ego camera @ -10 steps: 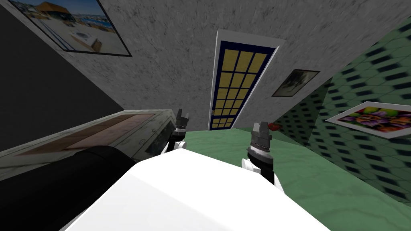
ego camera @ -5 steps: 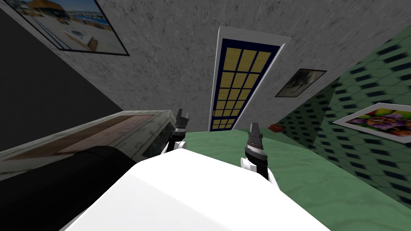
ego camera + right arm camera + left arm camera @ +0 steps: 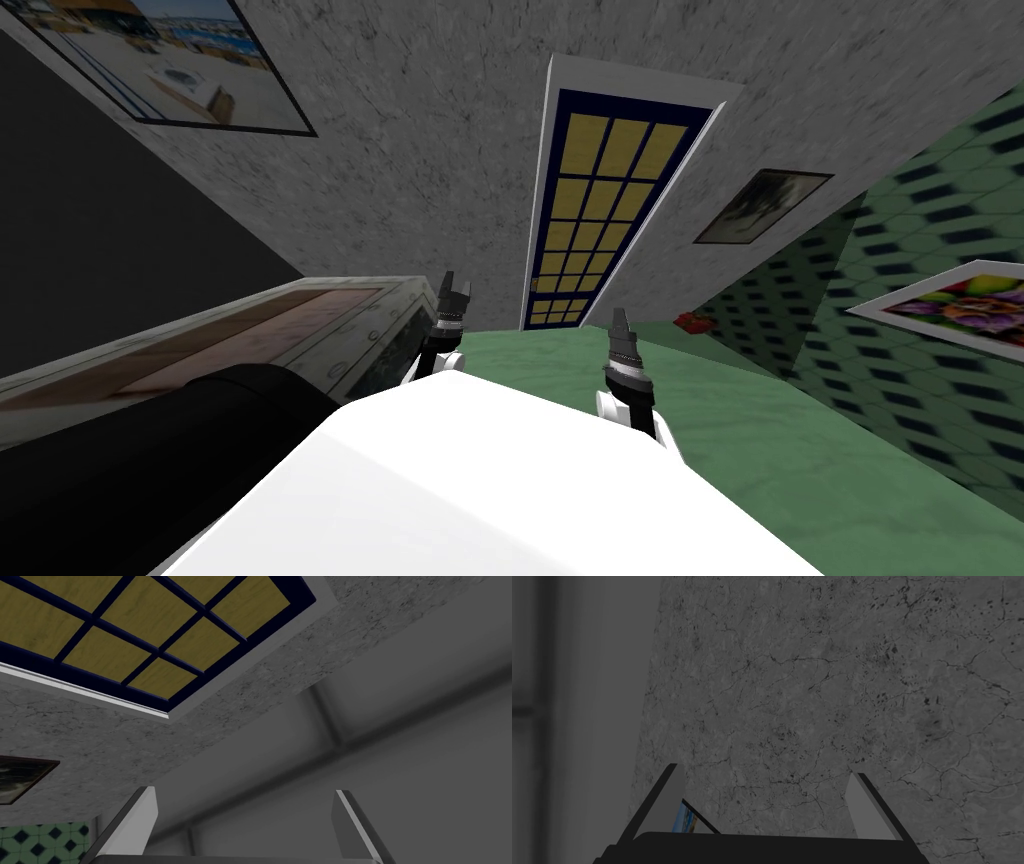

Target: Pull the door open

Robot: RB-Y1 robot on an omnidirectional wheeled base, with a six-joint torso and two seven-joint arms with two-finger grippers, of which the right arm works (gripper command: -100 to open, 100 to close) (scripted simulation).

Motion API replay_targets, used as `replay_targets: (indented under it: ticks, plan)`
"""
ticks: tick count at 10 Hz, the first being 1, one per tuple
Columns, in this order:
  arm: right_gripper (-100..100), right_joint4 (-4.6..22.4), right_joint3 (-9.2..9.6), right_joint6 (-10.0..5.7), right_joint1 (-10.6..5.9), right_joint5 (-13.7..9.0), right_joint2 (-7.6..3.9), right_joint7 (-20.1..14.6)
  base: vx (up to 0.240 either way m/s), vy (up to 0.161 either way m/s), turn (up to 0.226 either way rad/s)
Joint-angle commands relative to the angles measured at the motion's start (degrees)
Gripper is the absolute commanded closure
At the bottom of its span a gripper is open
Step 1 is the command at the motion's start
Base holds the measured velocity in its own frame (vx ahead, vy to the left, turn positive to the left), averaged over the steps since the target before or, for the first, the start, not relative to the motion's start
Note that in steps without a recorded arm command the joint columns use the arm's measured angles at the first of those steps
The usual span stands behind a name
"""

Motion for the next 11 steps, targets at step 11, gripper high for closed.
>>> replay_targets:
  ticks: [11]
  plan:
    - [-100,18.3,-2.25,-2.98,-7.37,4.6,-0.96,12.0,0.084,0.022,0.02]
